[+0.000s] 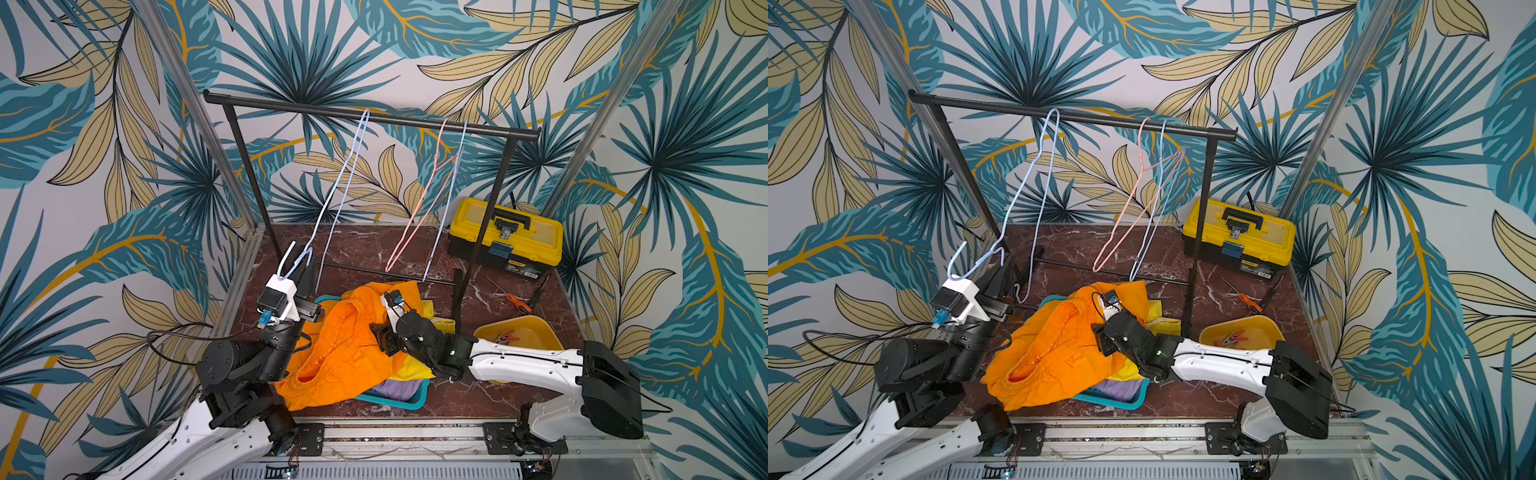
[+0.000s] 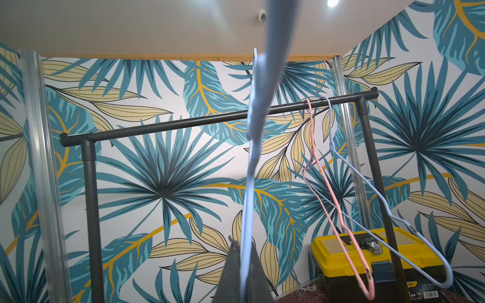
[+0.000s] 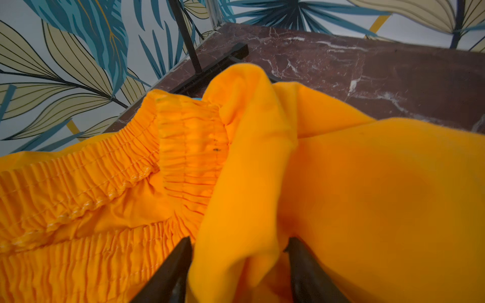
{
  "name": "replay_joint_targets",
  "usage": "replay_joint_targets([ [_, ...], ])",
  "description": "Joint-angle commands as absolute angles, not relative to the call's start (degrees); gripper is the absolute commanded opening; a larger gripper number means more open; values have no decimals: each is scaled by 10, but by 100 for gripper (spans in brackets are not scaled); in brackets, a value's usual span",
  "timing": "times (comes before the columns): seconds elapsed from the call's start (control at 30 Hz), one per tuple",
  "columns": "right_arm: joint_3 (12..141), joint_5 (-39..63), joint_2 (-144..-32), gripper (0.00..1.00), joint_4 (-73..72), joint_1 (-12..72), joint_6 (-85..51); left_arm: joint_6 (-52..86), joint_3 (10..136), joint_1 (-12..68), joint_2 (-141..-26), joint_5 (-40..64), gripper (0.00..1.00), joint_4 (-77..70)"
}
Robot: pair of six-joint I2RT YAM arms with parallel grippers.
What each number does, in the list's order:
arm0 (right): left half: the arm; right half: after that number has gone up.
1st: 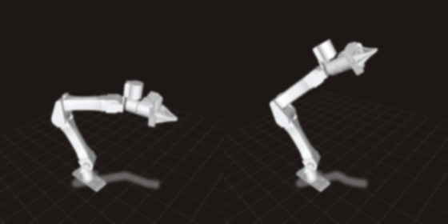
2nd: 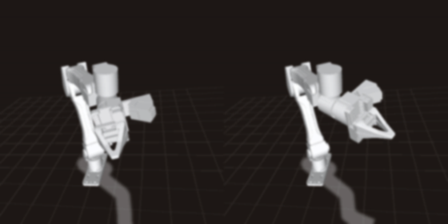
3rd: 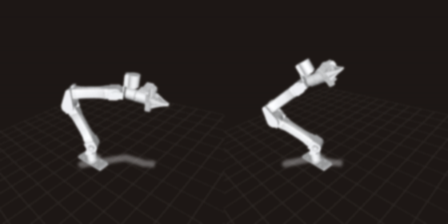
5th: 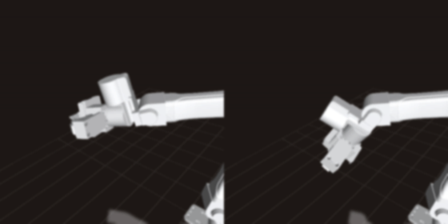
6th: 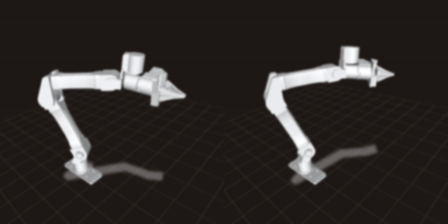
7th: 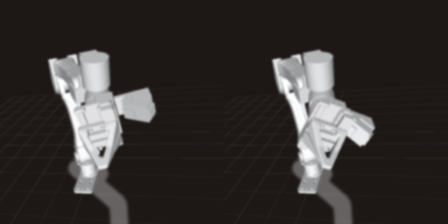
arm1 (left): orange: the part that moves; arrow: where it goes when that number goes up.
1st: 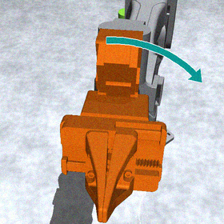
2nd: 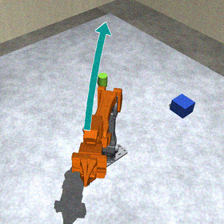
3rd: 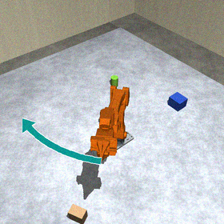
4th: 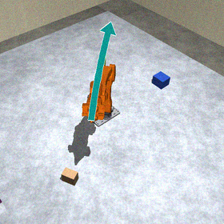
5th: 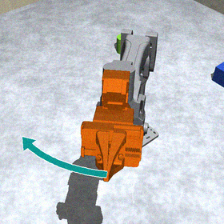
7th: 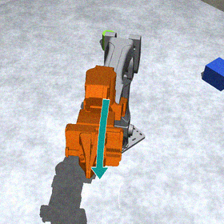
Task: Remove the clothespins securing shorts to the hanger
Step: Remove the shorts from the hanger, then place the hanger at the clothesline.
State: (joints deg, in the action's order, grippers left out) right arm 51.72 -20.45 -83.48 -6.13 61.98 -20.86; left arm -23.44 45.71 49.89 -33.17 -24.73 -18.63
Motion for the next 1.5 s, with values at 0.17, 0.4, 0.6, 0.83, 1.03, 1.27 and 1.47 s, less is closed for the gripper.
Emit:
replay_joint_targets([
  [0.17, 529, -246, -746, 89, 7, 597, -182, -226, 525, 490, -343, -279, 0, -111],
  [0.4, 511, -282, -650, 100, 55, 586, -167, -203, 611, 480, -372, -291, 0, 23],
  [0.6, 489, -309, -578, 100, 82, 581, -158, -175, 681, 477, -381, -312, 0, 131],
  [0.83, 468, -314, -532, 100, 100, 577, -152, -129, 746, 477, -384, -356, 0, 269],
  [1.03, 431, -328, -513, 99, 102, 577, -161, -84, 845, 477, -469, -363, 0, 406],
  [1.27, 411, -333, -478, 99, 105, 577, -169, -52, 929, 466, -569, -356, 0, 478],
  [1.47, 395, -337, -457, 100, 103, 578, -167, -37, 945, 422, -602, -316, 0, 488],
])
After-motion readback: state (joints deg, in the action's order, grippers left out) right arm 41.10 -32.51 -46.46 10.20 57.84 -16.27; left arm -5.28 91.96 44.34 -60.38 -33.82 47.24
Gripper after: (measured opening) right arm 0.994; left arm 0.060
